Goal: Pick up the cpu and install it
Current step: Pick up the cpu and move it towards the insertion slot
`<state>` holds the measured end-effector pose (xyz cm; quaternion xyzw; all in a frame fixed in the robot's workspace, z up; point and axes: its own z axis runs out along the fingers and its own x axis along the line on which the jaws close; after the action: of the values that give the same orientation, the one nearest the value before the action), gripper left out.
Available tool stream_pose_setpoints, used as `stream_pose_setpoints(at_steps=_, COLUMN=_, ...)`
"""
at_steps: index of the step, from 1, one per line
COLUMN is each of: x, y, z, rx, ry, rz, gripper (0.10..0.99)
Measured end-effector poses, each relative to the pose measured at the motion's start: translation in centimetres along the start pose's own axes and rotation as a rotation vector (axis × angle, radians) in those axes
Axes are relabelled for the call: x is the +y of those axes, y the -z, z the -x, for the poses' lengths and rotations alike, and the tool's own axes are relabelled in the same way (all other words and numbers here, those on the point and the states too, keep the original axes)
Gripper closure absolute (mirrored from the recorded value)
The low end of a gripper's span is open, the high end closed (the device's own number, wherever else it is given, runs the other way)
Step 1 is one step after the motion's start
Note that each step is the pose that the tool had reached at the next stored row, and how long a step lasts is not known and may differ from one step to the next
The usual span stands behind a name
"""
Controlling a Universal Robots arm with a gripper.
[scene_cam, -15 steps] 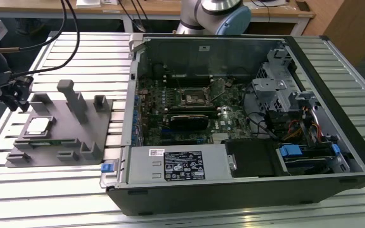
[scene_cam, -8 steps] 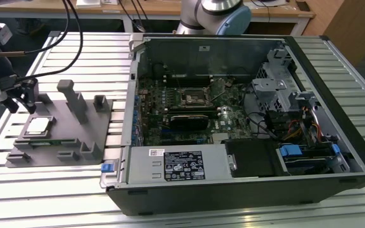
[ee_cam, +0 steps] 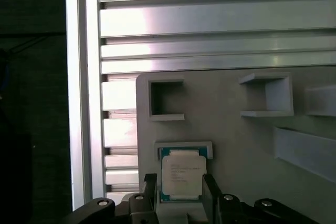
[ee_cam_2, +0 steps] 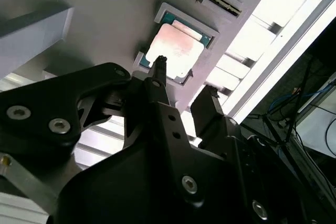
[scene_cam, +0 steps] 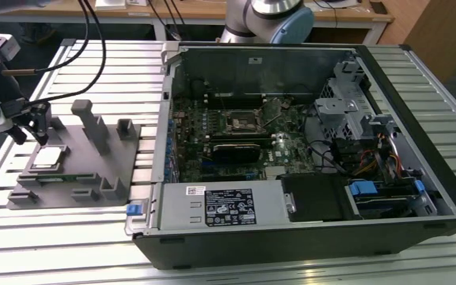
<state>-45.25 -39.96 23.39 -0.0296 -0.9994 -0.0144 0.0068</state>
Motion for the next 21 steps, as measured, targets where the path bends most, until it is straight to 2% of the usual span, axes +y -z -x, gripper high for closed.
stream_pose_setpoints(at_steps=5, x=-0.06, y=-0.91, z=0.01, rx=-0.0001, ry=-0.002, rz=0.000, gripper=0.604)
stream_pose_setpoints(at_steps=6, x=-0.08, y=-1.09, z=0.03, rx=-0.0001, ry=-0.002, rz=0.000, gripper=0.541)
stream_pose_setpoints(at_steps=10, x=-0.16, y=-1.63, z=0.11, rx=-0.0001, ry=-0.002, rz=0.000, gripper=0.541)
stream_pose_setpoints(at_steps=21, x=-0.25, y=-1.75, z=1.11, rx=0.0003, ry=-0.003, rz=0.000, gripper=0.541)
